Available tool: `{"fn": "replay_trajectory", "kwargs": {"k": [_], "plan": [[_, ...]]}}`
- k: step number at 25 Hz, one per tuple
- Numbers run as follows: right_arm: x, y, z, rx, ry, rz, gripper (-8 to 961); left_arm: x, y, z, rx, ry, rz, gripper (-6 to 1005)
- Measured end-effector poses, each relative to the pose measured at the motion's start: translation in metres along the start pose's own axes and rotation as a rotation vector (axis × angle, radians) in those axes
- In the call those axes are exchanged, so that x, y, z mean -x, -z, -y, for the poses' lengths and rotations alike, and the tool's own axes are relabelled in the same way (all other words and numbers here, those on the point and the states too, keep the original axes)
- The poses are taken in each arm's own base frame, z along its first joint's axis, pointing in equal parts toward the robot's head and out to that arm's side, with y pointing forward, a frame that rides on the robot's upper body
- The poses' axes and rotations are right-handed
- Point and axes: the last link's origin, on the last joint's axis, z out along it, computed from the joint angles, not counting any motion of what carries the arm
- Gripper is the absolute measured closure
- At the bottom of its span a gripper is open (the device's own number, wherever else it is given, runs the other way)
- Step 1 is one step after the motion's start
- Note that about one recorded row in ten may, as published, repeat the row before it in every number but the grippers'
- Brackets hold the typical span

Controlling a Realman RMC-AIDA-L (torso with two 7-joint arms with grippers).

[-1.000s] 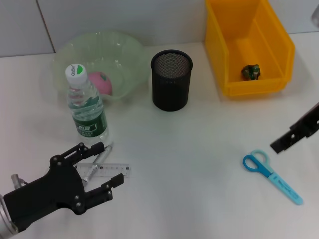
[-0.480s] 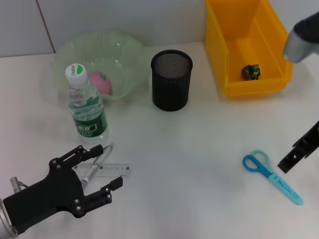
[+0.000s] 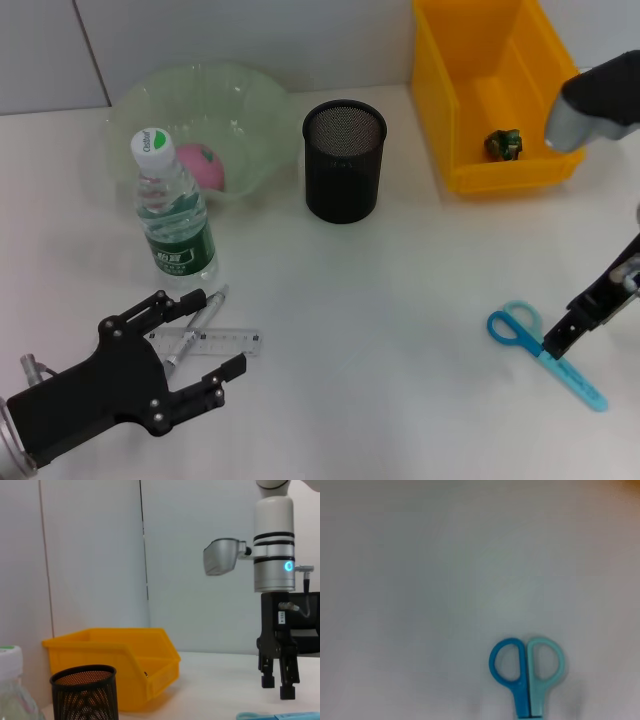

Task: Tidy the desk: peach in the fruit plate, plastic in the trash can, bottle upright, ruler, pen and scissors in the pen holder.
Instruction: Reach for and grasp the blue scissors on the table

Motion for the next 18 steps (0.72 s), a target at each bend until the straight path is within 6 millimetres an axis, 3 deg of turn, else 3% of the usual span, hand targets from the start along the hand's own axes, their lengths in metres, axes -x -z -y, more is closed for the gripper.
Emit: {"fn": "replay_trajectory", "kwargs": {"k": [18], "plan": [[0.009,-0.019,-0.014,-0.056,0.031,-0.024,136,0.001,-0.001,-0.002,0.003,-0.022,-0.003,215]]}}
